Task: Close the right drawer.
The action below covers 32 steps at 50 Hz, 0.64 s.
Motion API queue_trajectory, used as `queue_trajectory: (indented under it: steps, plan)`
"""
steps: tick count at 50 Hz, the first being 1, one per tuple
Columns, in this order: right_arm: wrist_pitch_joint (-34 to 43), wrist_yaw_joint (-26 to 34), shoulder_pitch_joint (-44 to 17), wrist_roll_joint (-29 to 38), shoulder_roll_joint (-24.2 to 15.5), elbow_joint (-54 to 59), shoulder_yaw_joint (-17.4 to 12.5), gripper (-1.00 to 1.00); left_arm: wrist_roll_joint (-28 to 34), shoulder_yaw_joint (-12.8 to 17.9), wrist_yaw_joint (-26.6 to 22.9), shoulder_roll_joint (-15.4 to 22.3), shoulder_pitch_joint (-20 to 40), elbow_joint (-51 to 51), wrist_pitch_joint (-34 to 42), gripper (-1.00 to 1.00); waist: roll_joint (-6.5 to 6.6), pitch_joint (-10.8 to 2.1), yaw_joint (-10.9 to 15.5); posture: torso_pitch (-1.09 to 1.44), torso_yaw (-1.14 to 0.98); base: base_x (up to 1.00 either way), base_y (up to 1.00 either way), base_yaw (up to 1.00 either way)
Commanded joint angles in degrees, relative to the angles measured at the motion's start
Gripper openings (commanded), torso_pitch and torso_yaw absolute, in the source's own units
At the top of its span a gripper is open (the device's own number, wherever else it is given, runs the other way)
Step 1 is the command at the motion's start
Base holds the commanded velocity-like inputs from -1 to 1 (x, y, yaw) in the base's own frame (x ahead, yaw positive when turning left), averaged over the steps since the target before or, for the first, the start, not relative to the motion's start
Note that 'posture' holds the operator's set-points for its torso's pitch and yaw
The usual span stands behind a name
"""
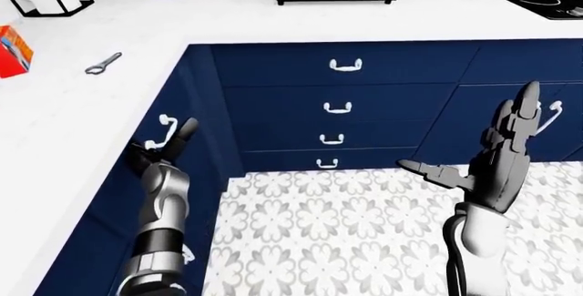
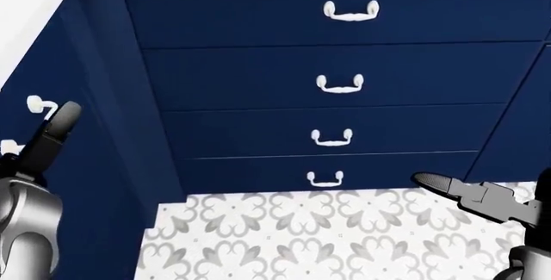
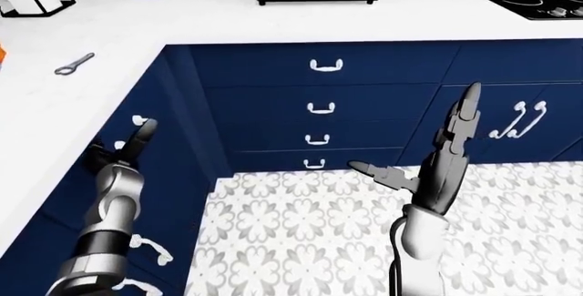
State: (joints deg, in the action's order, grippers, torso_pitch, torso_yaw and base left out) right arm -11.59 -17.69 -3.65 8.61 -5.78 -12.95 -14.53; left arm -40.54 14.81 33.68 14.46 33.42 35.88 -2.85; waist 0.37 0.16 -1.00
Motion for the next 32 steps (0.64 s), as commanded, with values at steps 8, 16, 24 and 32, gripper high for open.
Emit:
queue_trajectory:
  steps: [8, 16, 24, 32]
  plan:
    - [-1.65, -0.19, -0.99, 0.52, -0.51, -2.26, -0.21, 1.00, -0.55, 2.69, 0.82, 3.65, 0.79, -2.05, -3.87, 1.00, 0.11, -1.22, 0.22, 0.00, 0.00, 0.00, 0.00, 0.00]
    - [-1.81, -0.17, -1.10, 0.74, -0.46, -1.83, 0.05, 1.00, -2.14, 3.67, 1.26, 5.50, 0.74, -1.12, -4.61, 1.00, 0.18, -0.90, 0.01, 0.00, 0.00, 0.00, 0.00, 0.00]
    - [-1.78, -0.15, -1.11, 0.69, -0.47, -1.79, 0.07, 1.00, -2.17, 3.36, 1.17, 5.54, 0.88, -1.02, -4.73, 1.00, 0.17, -0.72, -0.42, 0.00, 0.00, 0.00, 0.00, 0.00]
    - [-1.75, -0.15, -1.20, 0.69, -0.54, -1.45, 0.07, 1.00, -2.14, 3.39, 1.16, 5.60, 0.98, -0.87, -4.83, 1.00, 0.08, -0.71, -0.41, 0.00, 0.00, 0.00, 0.00, 0.00]
